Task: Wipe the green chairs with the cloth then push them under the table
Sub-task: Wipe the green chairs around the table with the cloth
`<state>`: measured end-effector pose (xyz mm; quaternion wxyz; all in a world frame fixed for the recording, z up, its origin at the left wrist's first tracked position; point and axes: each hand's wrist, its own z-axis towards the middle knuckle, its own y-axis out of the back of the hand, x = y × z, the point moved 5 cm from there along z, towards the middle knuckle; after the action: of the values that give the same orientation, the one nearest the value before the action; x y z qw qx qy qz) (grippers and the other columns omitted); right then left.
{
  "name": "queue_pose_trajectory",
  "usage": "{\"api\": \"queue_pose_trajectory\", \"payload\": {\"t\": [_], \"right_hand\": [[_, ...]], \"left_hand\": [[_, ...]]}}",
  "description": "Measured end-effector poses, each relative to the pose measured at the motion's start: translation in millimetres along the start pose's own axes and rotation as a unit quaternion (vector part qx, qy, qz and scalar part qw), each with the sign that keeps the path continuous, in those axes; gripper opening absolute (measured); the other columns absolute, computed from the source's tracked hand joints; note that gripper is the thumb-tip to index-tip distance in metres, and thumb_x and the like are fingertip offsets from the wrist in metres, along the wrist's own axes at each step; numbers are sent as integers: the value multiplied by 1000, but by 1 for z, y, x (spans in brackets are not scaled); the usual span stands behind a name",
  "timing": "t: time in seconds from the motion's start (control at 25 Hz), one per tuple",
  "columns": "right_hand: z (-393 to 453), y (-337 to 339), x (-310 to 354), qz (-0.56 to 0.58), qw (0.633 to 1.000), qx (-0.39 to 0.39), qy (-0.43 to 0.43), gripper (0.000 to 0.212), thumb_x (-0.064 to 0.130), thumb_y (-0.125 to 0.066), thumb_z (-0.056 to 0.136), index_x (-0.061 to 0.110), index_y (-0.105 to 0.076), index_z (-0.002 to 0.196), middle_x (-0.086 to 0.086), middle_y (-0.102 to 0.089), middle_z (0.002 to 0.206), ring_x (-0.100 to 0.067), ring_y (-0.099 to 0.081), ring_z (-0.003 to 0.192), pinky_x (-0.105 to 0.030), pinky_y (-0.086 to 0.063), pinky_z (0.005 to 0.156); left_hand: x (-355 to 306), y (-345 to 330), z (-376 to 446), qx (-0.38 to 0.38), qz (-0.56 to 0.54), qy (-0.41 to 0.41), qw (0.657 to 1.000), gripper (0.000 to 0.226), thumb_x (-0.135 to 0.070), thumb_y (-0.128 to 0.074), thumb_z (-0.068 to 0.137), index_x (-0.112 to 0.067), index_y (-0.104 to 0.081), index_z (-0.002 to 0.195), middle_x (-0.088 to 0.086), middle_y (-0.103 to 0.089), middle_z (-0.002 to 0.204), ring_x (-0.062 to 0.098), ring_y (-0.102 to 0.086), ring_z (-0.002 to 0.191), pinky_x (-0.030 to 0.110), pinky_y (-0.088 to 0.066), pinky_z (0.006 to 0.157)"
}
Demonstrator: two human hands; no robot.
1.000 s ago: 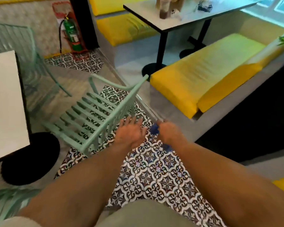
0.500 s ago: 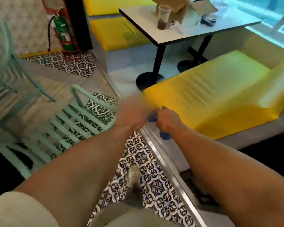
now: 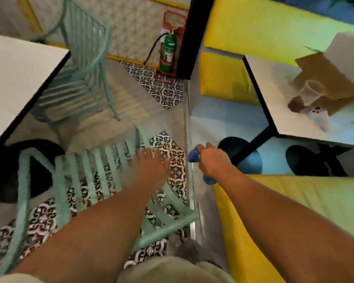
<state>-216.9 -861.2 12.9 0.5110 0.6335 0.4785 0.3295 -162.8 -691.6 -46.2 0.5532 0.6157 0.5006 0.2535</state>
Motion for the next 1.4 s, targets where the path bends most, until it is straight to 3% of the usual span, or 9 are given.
{"api": "queue_pose_trajectory", "payload": {"t": [0.24, 0.4, 0.52, 0.68, 0.92, 1.04, 1.16, 1.28, 1.4], "right_hand": [[115, -27, 111, -65, 967, 69, 238, 56, 9, -58, 85, 20, -40, 137, -12, -50, 130, -34, -53, 115, -39, -47, 88], [163, -56, 203, -123, 884, 121, 435, 67, 8, -62, 82, 22, -35, 141, -11, -42, 137, -34, -53, 118, -40, -46, 91], [159, -77, 257, -146, 824, 128, 532, 62, 13, -59, 84, 25, -36, 140, -10, -43, 136, -35, -56, 113, -39, -47, 91], [138, -93, 304, -172, 770, 123, 602, 62, 11, -59, 84, 27, -36, 140, -8, -44, 132, -35, -57, 110, -39, -47, 89], [104, -109, 362, -201, 717, 84, 662, 59, 12, -53, 89, 30, -34, 142, -6, -43, 137, -33, -56, 111, -40, -48, 91], [109, -127, 397, -200, 673, 70, 709, 61, 14, -54, 90, 33, -33, 144, -6, -43, 138, -33, -56, 112, -39, -47, 90], [139, -155, 433, -161, 648, 91, 739, 50, 19, -46, 96, 34, -38, 143, -7, -46, 138, -34, -55, 114, -38, -47, 93], [186, -182, 477, -74, 647, 110, 751, 41, 22, -49, 97, 29, -52, 137, -17, -56, 129, -37, -57, 111, -39, -46, 90], [241, -203, 537, 26, 685, 61, 725, 36, 21, -56, 92, 22, -63, 127, -24, -62, 119, -40, -60, 107, -42, -46, 88]], "left_hand": [[100, -20, 24, -15, -81, 255, 963, 66, -53, -17, 97, -17, -16, 152, 13, -14, 159, 32, -8, 147, 54, -6, 117], [134, -54, 27, -16, -164, 433, 886, 67, -54, -17, 97, -18, -10, 153, 14, -7, 161, 32, -3, 148, 53, -1, 117], [141, -82, 14, -22, -211, 523, 825, 66, -54, -21, 98, -19, -11, 153, 14, -8, 161, 32, -4, 148, 55, -3, 118], [144, -108, -11, -38, -255, 600, 757, 66, -55, -21, 97, -19, -12, 153, 14, -9, 160, 32, -4, 148, 55, -3, 118], [159, -147, -33, -61, -304, 664, 680, 66, -50, -18, 99, -15, -3, 153, 17, -3, 160, 35, -2, 147, 57, -4, 117], [170, -172, -23, -68, -322, 697, 637, 64, -48, -21, 99, -17, -5, 153, 16, -7, 160, 34, -7, 147, 57, -5, 117], [189, -197, -1, -76, -331, 733, 589, 60, -43, -27, 100, -16, -9, 152, 13, -16, 159, 32, -14, 146, 55, -9, 117], [213, -231, 22, -98, -317, 756, 564, 58, -32, -33, 100, -14, -14, 151, 12, -24, 156, 30, -19, 144, 52, -13, 118], [245, -269, 42, -124, -309, 759, 559, 58, -26, -38, 97, -15, -18, 150, 12, -24, 156, 28, -17, 144, 45, -9, 118]]}}
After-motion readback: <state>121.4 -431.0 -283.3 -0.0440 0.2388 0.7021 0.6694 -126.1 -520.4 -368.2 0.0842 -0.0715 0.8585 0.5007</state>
